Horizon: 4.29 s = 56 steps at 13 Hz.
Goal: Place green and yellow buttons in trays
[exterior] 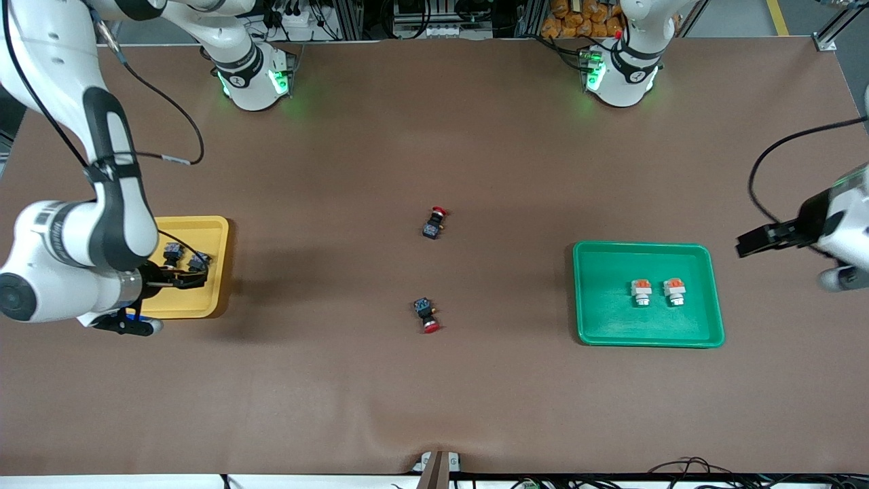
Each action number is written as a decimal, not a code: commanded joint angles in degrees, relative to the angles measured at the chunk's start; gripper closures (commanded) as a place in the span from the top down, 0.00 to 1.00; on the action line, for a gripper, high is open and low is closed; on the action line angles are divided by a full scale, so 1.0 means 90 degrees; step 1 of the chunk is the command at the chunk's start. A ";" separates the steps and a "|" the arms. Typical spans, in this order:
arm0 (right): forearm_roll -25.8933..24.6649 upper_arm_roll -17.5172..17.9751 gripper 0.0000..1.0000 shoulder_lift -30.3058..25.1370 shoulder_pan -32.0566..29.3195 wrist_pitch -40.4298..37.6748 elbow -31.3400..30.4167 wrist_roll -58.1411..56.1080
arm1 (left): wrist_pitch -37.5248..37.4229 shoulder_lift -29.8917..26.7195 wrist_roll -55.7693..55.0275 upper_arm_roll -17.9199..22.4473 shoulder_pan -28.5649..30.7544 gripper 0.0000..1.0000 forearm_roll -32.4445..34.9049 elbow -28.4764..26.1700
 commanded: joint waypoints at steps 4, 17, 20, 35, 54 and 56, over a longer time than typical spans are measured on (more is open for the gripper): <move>0.0100 0.0148 1.00 -0.0828 0.0225 -0.1032 0.0473 0.0040 | -0.0514 -0.0964 0.0165 -0.0026 0.0114 1.00 -0.0270 -0.0090; -0.0613 0.0842 1.00 -0.2343 -0.0175 -0.2626 0.1421 -0.0301 | -0.0456 -0.2372 0.1142 0.3344 -0.2601 1.00 -0.1325 -0.1644; -0.0613 0.0783 1.00 -0.3093 -0.0175 -0.2083 0.0410 -0.0301 | -0.0456 -0.2235 0.1142 0.3344 -0.2601 1.00 -0.1315 -0.1575; -0.0652 0.0578 1.00 -0.4132 -0.0078 -0.0888 -0.1041 -0.0985 | -0.0339 -0.2244 0.1152 0.3383 -0.2552 1.00 -0.1306 -0.1575; -0.0642 0.0578 1.00 -0.4112 -0.0058 -0.0917 -0.1021 -0.0985 | -0.0417 -0.2264 0.1210 0.3402 -0.2533 1.00 -0.1306 -0.1556; -0.0642 0.0578 1.00 -0.4112 -0.0058 -0.0917 -0.1021 -0.0985 | -0.0495 -0.2254 0.1191 0.3402 -0.2543 1.00 -0.1286 -0.1536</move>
